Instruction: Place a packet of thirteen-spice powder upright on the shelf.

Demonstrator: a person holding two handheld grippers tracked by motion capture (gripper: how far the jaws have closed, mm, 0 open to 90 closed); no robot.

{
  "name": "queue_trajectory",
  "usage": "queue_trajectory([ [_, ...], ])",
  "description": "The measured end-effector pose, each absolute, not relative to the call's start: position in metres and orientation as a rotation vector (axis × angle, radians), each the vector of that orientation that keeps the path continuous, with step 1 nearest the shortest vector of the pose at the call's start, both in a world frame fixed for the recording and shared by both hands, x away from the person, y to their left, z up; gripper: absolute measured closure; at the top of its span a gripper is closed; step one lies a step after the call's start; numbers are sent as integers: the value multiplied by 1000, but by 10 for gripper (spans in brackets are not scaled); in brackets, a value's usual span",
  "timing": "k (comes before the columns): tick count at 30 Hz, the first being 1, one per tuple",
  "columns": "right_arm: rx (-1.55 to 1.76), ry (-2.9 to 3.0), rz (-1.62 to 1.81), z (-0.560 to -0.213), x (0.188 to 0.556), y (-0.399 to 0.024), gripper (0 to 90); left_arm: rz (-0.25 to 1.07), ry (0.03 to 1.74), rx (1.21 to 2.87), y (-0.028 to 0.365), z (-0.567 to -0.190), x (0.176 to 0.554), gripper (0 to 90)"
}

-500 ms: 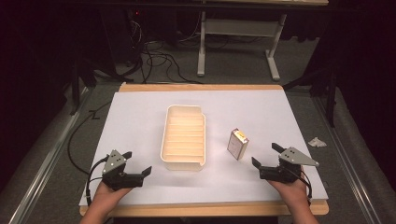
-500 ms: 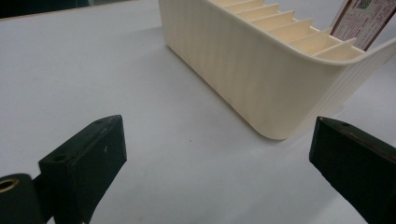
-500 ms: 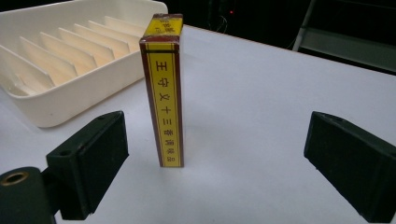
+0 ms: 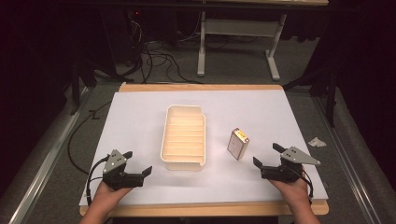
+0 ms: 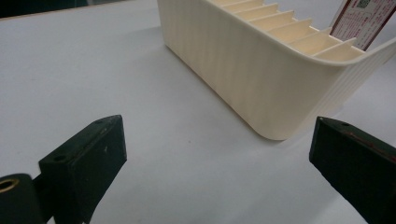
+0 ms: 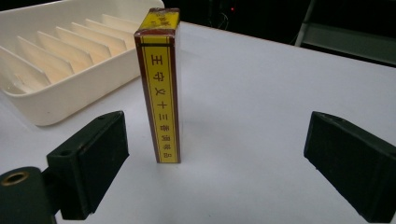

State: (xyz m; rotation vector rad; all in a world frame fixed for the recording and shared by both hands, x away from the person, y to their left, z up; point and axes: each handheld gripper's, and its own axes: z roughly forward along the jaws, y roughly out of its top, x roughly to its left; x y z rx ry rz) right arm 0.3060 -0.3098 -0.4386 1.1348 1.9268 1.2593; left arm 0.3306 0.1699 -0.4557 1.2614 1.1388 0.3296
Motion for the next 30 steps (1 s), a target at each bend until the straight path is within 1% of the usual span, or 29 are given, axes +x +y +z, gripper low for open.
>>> queue_trajectory([
  [8, 1129, 1919, 1294, -435, 307, -306, 63, 331, 1141, 1244, 173, -453, 330, 44],
  [14, 1113, 1946, 1321, -432, 311, -293, 58, 329, 1140, 1247, 173, -454, 330, 44],
  [19, 1094, 1975, 1328, -432, 326, -272, 58, 327, 1146, 1247, 174, -455, 331, 44],
  [30, 1136, 1964, 1362, -431, 352, -258, 64, 331, 1147, 1248, 176, -455, 330, 44],
])
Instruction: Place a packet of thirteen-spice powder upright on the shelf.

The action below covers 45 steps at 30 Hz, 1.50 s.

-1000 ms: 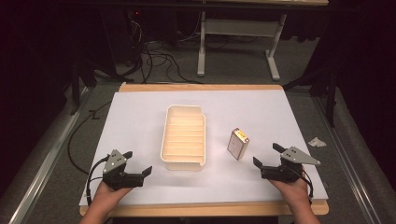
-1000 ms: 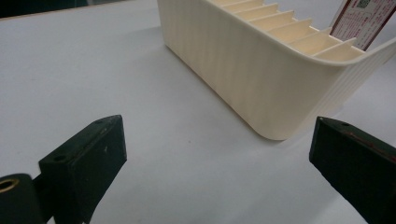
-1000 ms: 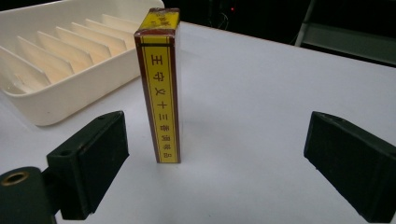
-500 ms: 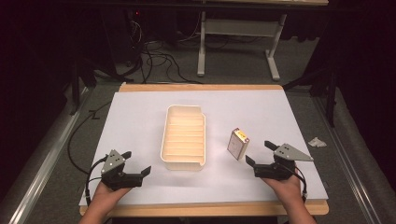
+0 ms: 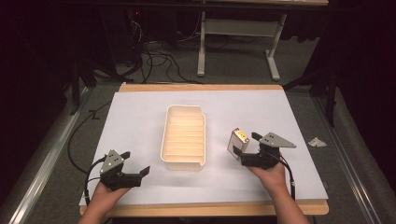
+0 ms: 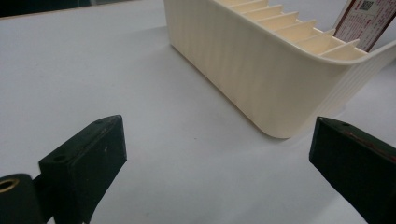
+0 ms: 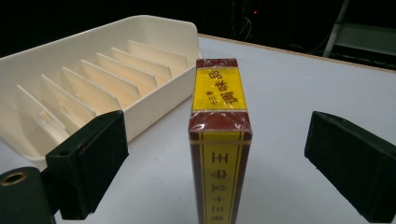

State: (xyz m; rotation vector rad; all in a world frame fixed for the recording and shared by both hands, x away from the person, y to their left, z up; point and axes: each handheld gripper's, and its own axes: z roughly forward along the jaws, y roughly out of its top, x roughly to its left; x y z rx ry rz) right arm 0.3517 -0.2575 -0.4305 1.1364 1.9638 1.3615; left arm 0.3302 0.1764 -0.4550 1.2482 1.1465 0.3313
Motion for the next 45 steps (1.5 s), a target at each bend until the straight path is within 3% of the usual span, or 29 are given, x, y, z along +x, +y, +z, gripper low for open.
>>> queue_trajectory([
  [9, 1175, 1954, 1356, -434, 375, -250, 115, 330, 1145, 1253, 174, -456, 330, 44],
  [19, 1182, 1988, 1345, -444, 364, -250, 242, 328, 1139, 1270, 171, -457, 329, 45],
  [37, 1110, 1944, 1363, -438, 352, -257, 674, 326, 1145, 1265, 171, -458, 329, 46],
  [45, 1101, 1944, 1343, -436, 352, -258, 681, 327, 1142, 1267, 171, -457, 329, 46],
])
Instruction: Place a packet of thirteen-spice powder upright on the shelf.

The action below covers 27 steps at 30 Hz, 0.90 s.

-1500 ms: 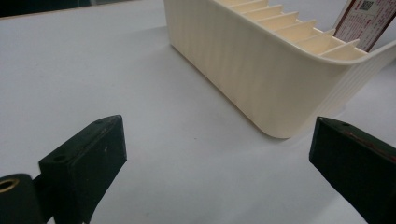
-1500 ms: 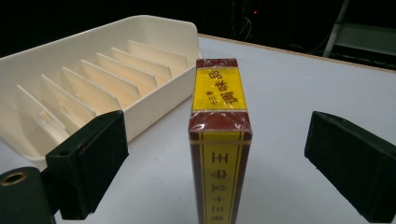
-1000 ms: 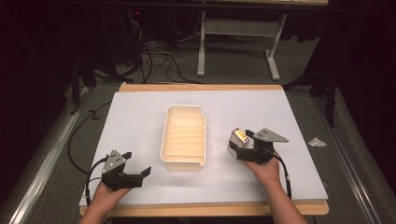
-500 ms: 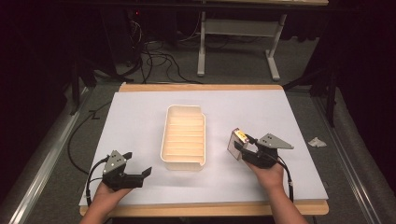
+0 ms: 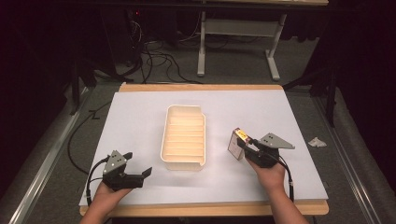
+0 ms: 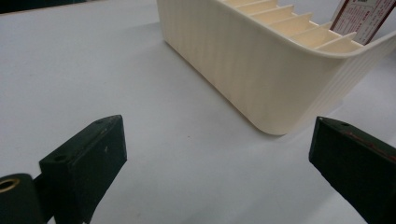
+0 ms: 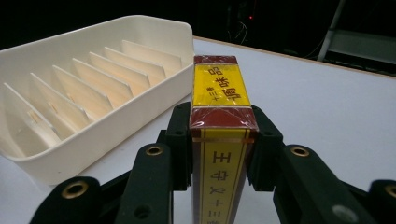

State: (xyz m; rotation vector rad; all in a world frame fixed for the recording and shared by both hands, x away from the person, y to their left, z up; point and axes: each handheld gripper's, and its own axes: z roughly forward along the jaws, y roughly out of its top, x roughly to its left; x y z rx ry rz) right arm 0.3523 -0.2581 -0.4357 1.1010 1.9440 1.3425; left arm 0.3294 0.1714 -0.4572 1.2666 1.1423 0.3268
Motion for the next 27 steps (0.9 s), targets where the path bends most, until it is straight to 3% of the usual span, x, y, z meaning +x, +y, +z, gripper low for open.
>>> queue_trajectory([
  [27, 983, 1995, 1416, -417, 341, -270, 684, 329, 1140, 1240, 177, -453, 327, 46],
])
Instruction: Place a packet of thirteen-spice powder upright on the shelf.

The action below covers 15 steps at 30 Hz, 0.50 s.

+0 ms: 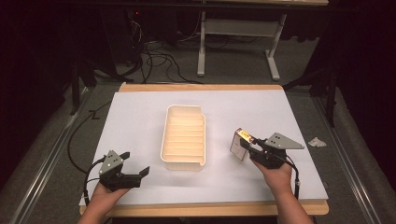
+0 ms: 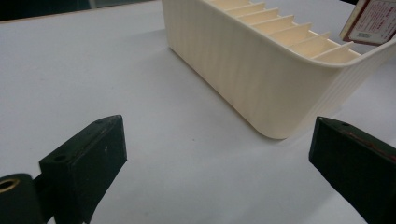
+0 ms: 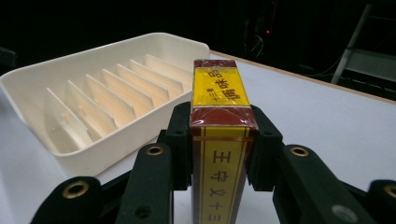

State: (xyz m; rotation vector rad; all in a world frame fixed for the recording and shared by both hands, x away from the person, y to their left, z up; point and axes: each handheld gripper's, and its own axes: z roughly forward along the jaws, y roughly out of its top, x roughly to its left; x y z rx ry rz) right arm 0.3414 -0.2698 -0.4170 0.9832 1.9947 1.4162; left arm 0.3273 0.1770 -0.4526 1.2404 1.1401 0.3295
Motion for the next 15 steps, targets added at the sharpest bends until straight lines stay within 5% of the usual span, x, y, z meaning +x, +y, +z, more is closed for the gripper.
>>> queue_trajectory([
  [15, 889, 2061, 1461, -414, 340, -265, 684, 310, 1137, 1243, 178, -453, 328, 45],
])
